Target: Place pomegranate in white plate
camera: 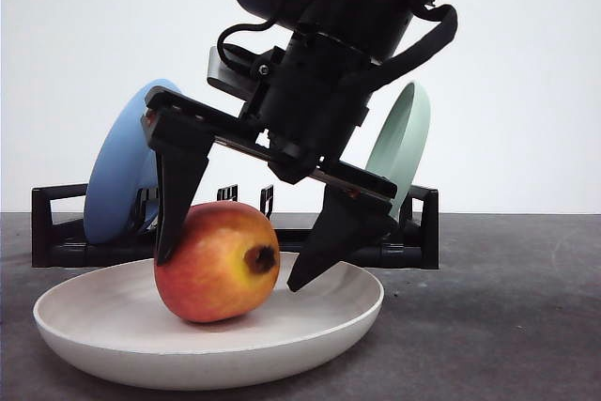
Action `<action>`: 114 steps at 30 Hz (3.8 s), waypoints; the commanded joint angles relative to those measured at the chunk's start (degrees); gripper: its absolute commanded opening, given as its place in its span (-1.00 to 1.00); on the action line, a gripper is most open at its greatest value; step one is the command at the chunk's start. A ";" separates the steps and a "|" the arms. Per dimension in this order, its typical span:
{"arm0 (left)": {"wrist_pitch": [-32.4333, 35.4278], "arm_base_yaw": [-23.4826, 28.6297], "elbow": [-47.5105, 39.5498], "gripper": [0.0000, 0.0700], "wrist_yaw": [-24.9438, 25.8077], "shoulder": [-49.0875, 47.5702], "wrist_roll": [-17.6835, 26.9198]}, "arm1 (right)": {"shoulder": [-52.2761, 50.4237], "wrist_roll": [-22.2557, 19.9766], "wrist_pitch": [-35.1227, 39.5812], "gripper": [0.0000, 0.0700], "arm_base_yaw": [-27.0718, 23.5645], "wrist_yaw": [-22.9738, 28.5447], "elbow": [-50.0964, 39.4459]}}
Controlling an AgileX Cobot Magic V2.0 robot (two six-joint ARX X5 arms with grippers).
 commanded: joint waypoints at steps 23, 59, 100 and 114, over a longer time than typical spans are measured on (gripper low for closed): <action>0.13 -0.59 1.01 0.13 -0.13 0.28 -0.04 | -28.93 -9.16 -13.57 1.00 0.26 8.04 1.07; -0.04 -0.59 1.01 -1.00 -0.12 0.31 -0.02 | -51.28 -12.28 -31.02 -1.00 -0.24 10.98 1.07; 29.54 46.52 -3.81 -1.00 17.05 -10.60 22.58 | -51.30 -12.28 -31.00 -1.00 -0.24 10.99 1.07; 31.65 68.23 -30.60 -1.00 17.20 -35.01 22.85 | -51.30 -12.28 -31.00 -1.00 -0.24 10.99 1.07</action>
